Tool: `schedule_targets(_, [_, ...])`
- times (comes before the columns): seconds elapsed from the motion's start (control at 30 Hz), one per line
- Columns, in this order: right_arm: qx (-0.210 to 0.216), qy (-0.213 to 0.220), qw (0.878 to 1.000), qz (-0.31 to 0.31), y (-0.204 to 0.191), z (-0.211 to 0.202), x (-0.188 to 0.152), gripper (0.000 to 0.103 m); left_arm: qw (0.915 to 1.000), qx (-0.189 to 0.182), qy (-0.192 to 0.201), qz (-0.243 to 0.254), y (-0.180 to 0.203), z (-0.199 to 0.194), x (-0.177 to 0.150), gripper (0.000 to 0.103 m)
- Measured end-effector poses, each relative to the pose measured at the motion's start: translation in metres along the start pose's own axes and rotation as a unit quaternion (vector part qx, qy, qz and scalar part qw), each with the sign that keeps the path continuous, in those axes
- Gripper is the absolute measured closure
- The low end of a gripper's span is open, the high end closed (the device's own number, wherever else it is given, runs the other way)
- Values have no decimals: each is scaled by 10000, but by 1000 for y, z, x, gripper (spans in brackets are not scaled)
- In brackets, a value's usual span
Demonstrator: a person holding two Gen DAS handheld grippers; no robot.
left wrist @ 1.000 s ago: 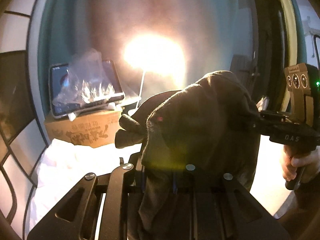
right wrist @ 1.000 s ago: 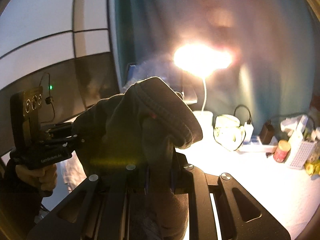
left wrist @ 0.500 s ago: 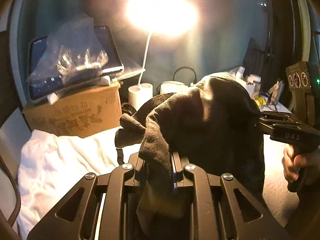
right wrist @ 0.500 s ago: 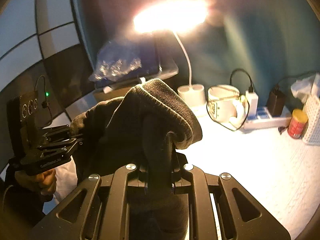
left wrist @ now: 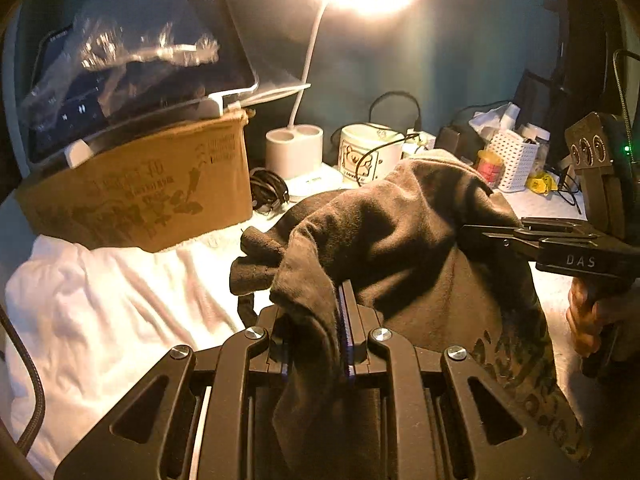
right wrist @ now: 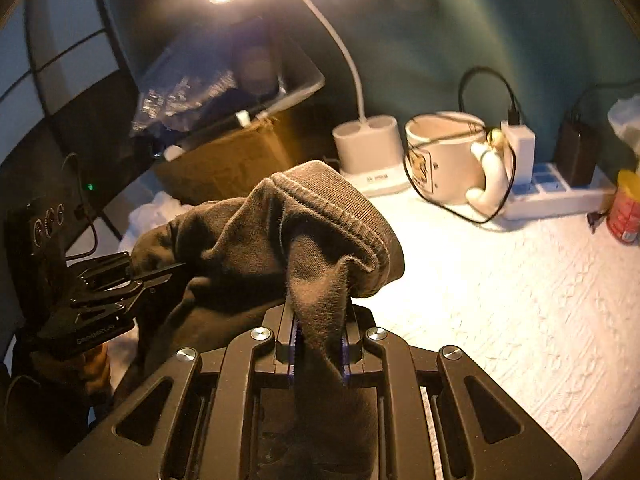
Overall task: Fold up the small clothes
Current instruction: 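Lower the held shirt end onto the folded shirt with both tools, then open both tools and lay the folded end flat on the shirt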
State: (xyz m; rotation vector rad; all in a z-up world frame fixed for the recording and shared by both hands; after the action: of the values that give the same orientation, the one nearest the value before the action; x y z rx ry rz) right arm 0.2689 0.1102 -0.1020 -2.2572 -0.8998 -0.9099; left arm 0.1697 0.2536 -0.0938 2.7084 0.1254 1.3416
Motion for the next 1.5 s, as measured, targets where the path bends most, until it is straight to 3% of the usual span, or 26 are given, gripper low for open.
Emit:
schedule_targets(0.2, [-82, -388, 9988, 278, 19, 27, -7, 84, 9993, 19, -345, -132, -13, 27, -8, 85])
schedule_targets(0.23, [-125, -440, 9983, 365, 24, 31, -8, 78, 9990, -14, -397, -213, -16, 31, -8, 85])
schedule_targets(0.3, [-287, -503, 9965, 595, 38, 37, -9, 75, 9983, -67, -456, -348, -20, 33, -10, 85])
schedule_targets(0.47, [-209, -635, 9899, 1247, 76, 45, -5, 75, 9934, 170, -579, -973, -49, 38, -14, 85])
schedule_targets(0.57, [-447, -579, 9891, 1276, 90, 46, -1, 75, 9904, -5, -728, -1173, -56, 45, -17, 85])
schedule_targets(0.87, [-660, -528, 9893, 1190, 96, 39, -3, 74, 9940, 435, -734, -677, -51, 40, -9, 85])
schedule_targets(1.1, [-688, -545, 9903, 1080, 90, 18, -12, 74, 9968, 301, -644, -364, -19, 20, 0, 85])
schedule_targets(1.5, [-598, -476, 9944, 726, 61, -21, -39, 74, 9976, 142, -597, -327, 21, -12, -18, 85])
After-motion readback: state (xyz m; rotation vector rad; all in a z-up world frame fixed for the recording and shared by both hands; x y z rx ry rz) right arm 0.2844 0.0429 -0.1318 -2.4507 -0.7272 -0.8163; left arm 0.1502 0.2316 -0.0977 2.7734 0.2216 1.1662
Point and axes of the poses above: each gripper's, at about its wrist camera, not at the fingertips, and z roughly the way its jaws point, y to its right, x to its top, the point moved 8 cm from there along z, roughly the way its jaws point, and after that the axes turned 12 degrees about -x, right-handed, at the moved point
